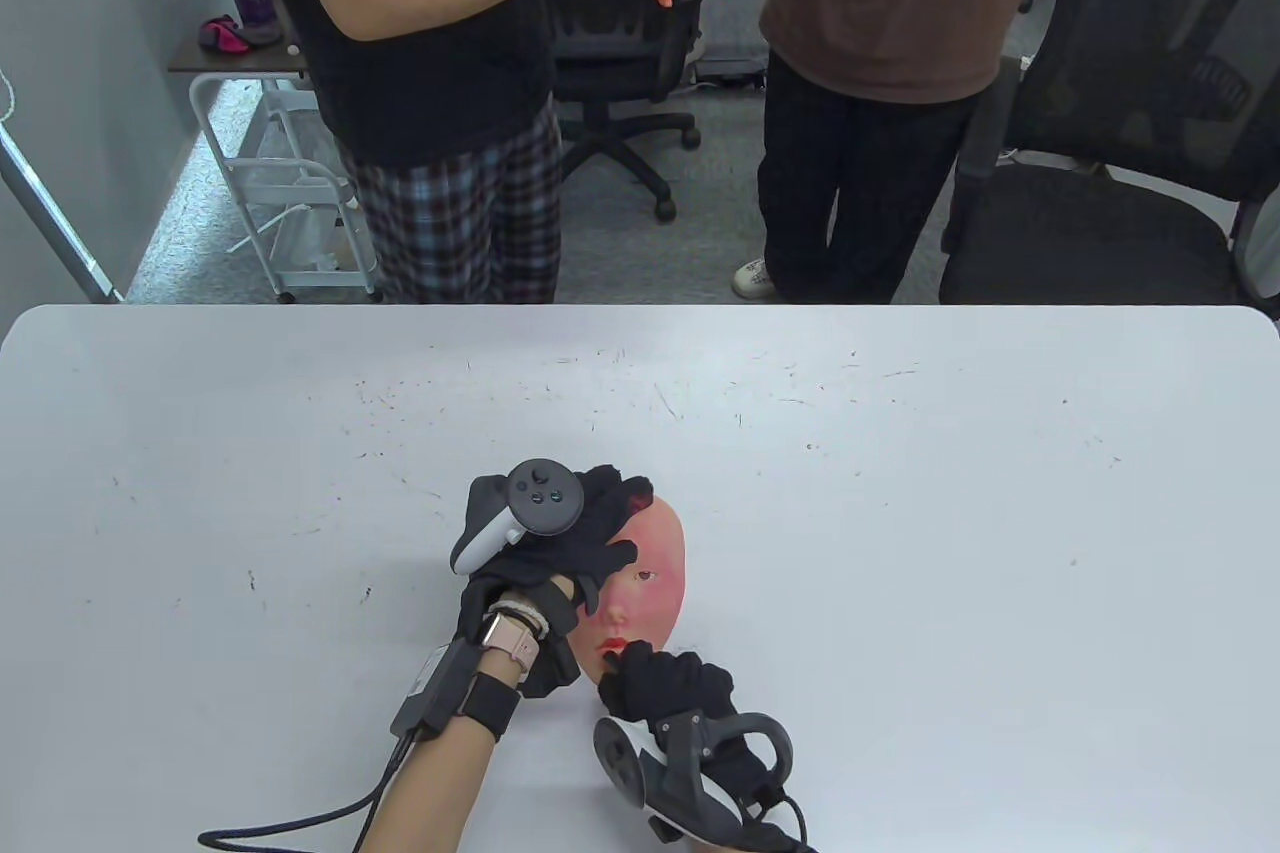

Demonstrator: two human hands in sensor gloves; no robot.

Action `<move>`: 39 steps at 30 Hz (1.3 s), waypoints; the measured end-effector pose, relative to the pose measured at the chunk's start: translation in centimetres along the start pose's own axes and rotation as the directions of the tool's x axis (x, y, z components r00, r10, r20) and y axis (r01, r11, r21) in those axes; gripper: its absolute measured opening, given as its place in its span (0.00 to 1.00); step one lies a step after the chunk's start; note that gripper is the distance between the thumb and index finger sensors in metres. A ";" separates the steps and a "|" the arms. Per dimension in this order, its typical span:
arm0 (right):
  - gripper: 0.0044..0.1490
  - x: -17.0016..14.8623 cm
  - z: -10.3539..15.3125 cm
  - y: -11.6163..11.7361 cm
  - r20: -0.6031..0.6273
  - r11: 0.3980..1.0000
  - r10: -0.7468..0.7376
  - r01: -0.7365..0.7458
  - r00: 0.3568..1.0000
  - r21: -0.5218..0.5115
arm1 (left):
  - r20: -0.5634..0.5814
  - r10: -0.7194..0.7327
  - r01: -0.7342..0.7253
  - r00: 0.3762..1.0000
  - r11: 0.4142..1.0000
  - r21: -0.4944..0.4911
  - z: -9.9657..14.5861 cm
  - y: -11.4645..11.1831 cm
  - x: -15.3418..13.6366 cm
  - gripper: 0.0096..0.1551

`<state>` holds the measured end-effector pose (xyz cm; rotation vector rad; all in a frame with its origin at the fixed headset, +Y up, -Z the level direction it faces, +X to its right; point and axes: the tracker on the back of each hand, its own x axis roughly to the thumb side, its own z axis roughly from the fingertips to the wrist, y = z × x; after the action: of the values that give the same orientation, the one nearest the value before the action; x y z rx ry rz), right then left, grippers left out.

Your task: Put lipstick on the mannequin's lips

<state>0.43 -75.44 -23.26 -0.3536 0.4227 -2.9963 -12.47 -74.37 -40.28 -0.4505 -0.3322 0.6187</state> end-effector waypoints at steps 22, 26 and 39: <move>0.32 -2.9 0.1 0.3 -0.139 0.993 -0.087 0.097 0.987 0.068 | -0.001 0.003 -0.003 1.000 1.000 -0.003 0.0 0.0 -0.1 0.42; 0.32 -2.2 0.2 -0.1 -0.093 0.992 -0.123 0.126 0.988 0.029 | -0.001 0.003 -0.003 1.000 1.000 -0.004 0.0 0.0 -0.1 0.42; 0.32 -1.0 -0.1 -0.3 -0.056 0.999 -0.031 0.032 0.998 0.024 | -0.002 0.002 -0.002 1.000 1.000 -0.003 0.0 0.0 -0.1 0.42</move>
<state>1.36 -74.95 -23.48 -0.2778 0.3880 -3.0451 -12.54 -74.40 -40.26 -0.4547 -0.3310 0.6193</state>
